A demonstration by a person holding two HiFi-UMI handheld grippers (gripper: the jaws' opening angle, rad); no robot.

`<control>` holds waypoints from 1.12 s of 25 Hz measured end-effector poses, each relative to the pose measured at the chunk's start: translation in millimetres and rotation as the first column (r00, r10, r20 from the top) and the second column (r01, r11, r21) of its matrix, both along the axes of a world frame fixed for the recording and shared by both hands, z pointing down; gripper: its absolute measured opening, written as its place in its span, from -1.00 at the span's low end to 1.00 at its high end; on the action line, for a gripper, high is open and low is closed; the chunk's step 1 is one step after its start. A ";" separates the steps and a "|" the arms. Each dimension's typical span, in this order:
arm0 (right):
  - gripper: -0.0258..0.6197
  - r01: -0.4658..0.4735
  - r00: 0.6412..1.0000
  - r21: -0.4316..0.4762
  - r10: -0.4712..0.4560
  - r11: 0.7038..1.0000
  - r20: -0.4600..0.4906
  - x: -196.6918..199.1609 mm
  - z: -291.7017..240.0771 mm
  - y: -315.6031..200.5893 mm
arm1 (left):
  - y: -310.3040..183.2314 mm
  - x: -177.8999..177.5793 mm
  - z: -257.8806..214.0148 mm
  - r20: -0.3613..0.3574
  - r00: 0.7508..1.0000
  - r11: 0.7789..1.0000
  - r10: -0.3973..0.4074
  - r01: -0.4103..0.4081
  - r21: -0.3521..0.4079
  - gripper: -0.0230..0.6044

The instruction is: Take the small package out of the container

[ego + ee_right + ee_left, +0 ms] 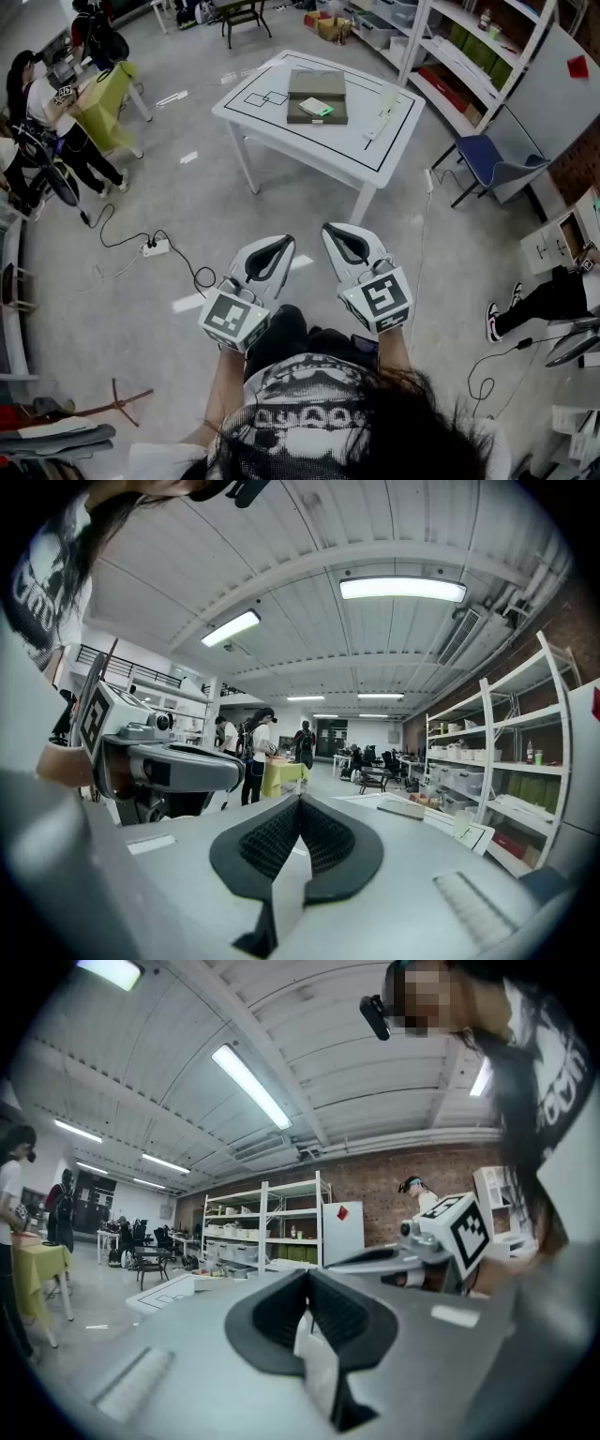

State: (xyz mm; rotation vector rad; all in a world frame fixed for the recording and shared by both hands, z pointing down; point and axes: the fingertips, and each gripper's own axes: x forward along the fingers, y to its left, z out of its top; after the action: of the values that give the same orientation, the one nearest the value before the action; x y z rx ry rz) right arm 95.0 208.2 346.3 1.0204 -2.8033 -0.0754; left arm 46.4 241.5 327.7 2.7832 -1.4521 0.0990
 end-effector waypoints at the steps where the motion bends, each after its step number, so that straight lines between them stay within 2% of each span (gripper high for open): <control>1: -0.93 0.002 1.000 -0.002 -0.002 1.000 0.000 -1.1 1.8 -0.9 | -0.1 -0.3 1.2 0.000 1.000 1.000 0.000 0.000 -0.004 -0.93; 7: -0.93 0.024 1.000 -0.028 -0.024 0.999 -0.002 -11.9 10.6 -6.9 | -6.0 -7.0 6.4 0.005 1.000 1.000 -0.005 0.005 -0.021 -0.93; 13: -0.93 0.025 1.000 -0.050 -0.026 0.998 -0.010 -28.6 18.4 -33.2 | -32.5 -22.5 12.7 -0.002 1.000 0.999 -0.002 0.002 -0.035 -0.93; 19: -0.93 -0.014 1.000 -0.068 0.013 0.998 -0.018 -47.0 23.9 -87.2 | -87.6 -44.0 19.7 0.010 1.000 0.999 0.024 -0.024 -0.037 -0.93; 28: -0.93 -0.071 0.997 -0.119 0.066 0.990 -0.043 -94.7 32.0 -182.0 | -190.1 -95.0 23.0 0.024 0.997 0.996 0.072 -0.070 -0.062 -0.93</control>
State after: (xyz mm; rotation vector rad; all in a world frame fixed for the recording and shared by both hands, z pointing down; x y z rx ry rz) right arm 0.3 26.2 378.3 1.0731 -2.6985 0.0801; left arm -48.6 51.5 350.7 2.7951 -1.3319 0.1775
